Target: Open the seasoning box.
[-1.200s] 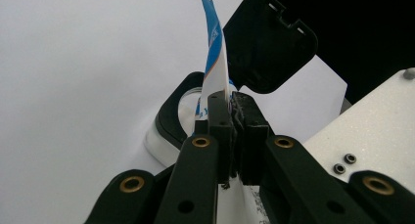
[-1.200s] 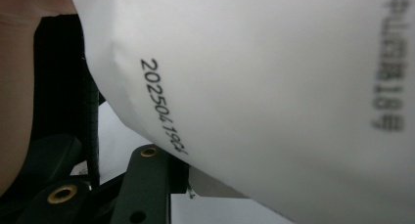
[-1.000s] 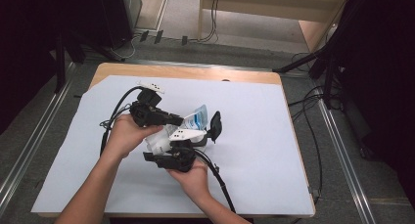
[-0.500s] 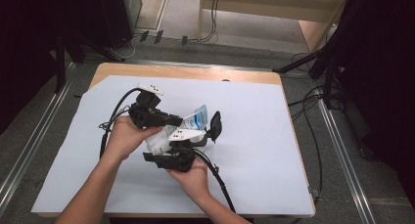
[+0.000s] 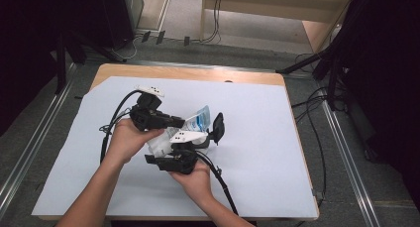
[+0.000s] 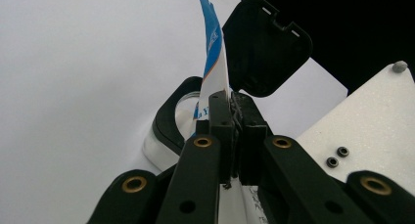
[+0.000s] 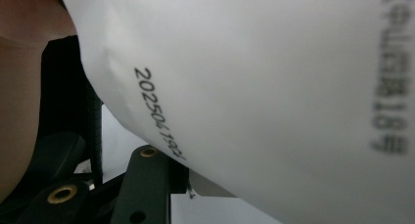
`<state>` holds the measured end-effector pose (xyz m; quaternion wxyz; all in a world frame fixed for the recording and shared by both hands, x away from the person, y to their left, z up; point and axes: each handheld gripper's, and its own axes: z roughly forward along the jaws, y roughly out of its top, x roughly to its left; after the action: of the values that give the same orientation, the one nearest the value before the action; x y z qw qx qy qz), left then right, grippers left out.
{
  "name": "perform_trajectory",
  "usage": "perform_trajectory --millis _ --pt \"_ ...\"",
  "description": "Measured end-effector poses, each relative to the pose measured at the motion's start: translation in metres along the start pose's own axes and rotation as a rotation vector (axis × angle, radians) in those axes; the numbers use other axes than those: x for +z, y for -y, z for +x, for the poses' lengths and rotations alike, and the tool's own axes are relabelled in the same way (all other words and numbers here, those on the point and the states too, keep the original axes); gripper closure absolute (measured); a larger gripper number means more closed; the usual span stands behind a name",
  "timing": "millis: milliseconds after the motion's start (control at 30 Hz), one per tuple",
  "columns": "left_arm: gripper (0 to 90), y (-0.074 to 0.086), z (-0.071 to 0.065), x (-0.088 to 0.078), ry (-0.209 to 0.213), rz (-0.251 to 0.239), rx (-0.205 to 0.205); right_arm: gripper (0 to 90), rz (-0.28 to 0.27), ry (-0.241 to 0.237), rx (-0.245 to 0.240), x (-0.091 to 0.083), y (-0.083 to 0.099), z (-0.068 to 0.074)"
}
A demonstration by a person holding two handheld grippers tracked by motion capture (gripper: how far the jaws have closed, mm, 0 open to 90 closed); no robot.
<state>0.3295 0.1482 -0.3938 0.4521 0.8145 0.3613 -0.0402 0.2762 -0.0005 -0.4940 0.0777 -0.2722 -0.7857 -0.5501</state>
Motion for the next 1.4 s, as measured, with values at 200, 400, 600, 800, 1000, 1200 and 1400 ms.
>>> perform_trajectory --millis 200,400,600,800,1000,1200,1400 --pt "88.9 -0.0005 -0.0001 -0.0006 0.005 -0.001 0.001 62.1 -0.007 -0.009 0.006 -0.0008 -0.0004 0.0" --pt "88.6 -0.0002 -0.0011 -0.0008 -0.002 -0.001 -0.001 62.1 -0.004 -0.02 0.01 -0.0008 -0.0013 -0.0004" --pt "88.7 0.0 -0.0016 -0.0005 -0.001 -0.001 -0.001 62.1 0.003 -0.023 0.012 -0.0007 -0.0016 -0.0001" --pt "88.8 -0.0002 -0.0024 -0.0012 -0.011 -0.008 0.005 62.0 0.001 -0.03 0.02 -0.0011 -0.0023 0.0003" --pt "89.1 -0.0004 -0.0032 -0.0013 -0.007 -0.016 0.002 61.5 0.0 -0.026 0.016 -0.0015 -0.0031 0.0004" --pt "89.1 -0.0003 -0.0037 -0.0009 -0.01 -0.019 0.003 60.7 0.0 -0.022 0.019 -0.0015 -0.0033 0.0006" --pt "88.9 -0.0004 -0.0039 -0.0013 -0.007 -0.021 0.003 61.6 -0.007 -0.024 0.019 -0.0021 -0.0035 0.0008"
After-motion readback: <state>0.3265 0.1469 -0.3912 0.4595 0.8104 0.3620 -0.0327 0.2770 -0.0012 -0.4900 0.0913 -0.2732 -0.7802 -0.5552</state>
